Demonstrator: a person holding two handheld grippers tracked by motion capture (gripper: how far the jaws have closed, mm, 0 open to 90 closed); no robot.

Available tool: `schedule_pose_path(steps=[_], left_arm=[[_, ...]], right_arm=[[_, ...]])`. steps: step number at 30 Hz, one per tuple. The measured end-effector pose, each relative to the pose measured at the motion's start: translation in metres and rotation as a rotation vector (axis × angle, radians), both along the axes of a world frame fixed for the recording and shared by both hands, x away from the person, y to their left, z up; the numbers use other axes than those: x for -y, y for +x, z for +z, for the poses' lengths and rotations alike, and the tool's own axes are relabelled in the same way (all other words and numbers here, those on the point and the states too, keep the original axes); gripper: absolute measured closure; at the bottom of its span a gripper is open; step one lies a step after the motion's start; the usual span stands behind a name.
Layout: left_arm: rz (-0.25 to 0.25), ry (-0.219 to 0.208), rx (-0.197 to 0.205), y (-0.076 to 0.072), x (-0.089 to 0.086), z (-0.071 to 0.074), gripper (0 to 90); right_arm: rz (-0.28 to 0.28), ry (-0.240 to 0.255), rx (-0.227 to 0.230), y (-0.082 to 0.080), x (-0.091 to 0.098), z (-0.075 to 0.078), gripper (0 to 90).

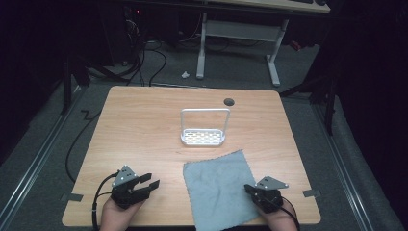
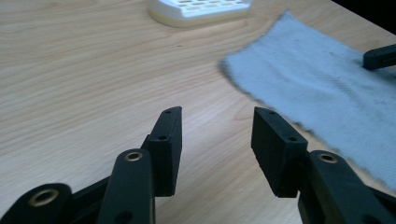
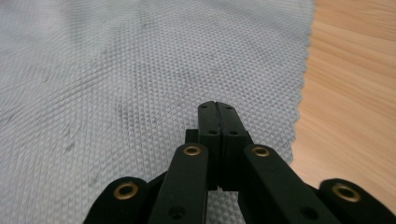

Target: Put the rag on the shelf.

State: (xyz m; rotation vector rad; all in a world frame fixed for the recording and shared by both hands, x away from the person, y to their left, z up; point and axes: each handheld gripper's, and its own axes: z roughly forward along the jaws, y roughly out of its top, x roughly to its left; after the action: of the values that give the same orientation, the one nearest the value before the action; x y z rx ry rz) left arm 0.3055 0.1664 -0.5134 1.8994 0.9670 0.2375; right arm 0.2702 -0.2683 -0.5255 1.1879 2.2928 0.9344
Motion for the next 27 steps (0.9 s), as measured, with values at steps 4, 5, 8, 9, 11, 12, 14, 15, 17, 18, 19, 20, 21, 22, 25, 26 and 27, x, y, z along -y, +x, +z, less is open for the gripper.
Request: schedule_pose_path(steps=[4,5,8,9,11,12,14,15,17,18,19,20,21,22,25,26,27], left_arm=[[-0.069,0.015,-0.011,-0.006,0.03,0.002,56.3],[-0.11,0.027,-0.016,-0.01,0.049,0.002,56.9],[-0.161,0.072,-0.022,-0.015,0.075,0.003,58.4],[-0.161,0.072,-0.022,-0.015,0.075,0.003,58.9],[-0.18,0.109,-0.044,-0.014,0.093,-0.001,61.6],[-0.18,0.109,-0.044,-0.014,0.093,-0.001,63.5],[-0.164,0.204,-0.027,-0.009,0.104,-0.008,66.2],[-0.16,0.228,-0.043,-0.006,0.105,-0.012,66.6],[-0.152,0.204,-0.045,-0.003,0.1,-0.014,69.6],[-0.148,0.207,-0.045,-0.002,0.097,-0.014,69.8],[-0.148,0.21,-0.047,-0.002,0.095,-0.013,70.4],[-0.149,0.208,-0.054,-0.001,0.091,-0.013,70.4],[-0.152,0.207,-0.062,-0.002,0.088,-0.013,70.5],[-0.158,0.212,-0.069,-0.003,0.084,-0.012,70.6],[-0.185,0.22,-0.091,-0.012,0.074,-0.01,70.6],[-0.194,0.217,-0.092,-0.016,0.071,-0.01,70.5],[-0.2,0.213,-0.093,-0.019,0.069,-0.01,70.5]], right_arm=[[0.066,-0.013,0.003,-0.003,-0.021,0.0,90.0],[0.075,-0.009,0.0,-0.003,-0.024,0.0,90.0],[0.085,0.01,-0.003,-0.002,-0.027,0.002,90.0],[0.085,0.01,-0.003,-0.002,-0.027,0.002,90.0],[0.05,0.005,0.027,0.01,-0.022,0.008,90.0],[0.05,0.005,0.027,0.01,-0.022,0.008,90.0],[0.007,0.011,0.035,0.03,-0.015,0.011,90.0],[0.0,0.017,0.028,0.036,-0.015,0.011,90.0],[0.008,-0.006,0.013,0.048,-0.021,0.007,90.0],[0.009,-0.02,0.0,0.051,-0.023,0.004,89.9],[0.012,-0.035,-0.007,0.053,-0.025,0.002,89.8],[0.014,-0.027,0.002,0.052,-0.026,0.001,89.8],[0.023,-0.02,-0.006,0.048,-0.027,0.001,89.9],[0.034,-0.02,-0.01,0.043,-0.028,0.001,89.9],[0.074,-0.021,-0.013,0.02,-0.032,0.002,89.8],[0.087,-0.018,-0.013,0.012,-0.033,0.001,89.8],[0.099,-0.023,-0.008,0.004,-0.034,0.001,89.8]])
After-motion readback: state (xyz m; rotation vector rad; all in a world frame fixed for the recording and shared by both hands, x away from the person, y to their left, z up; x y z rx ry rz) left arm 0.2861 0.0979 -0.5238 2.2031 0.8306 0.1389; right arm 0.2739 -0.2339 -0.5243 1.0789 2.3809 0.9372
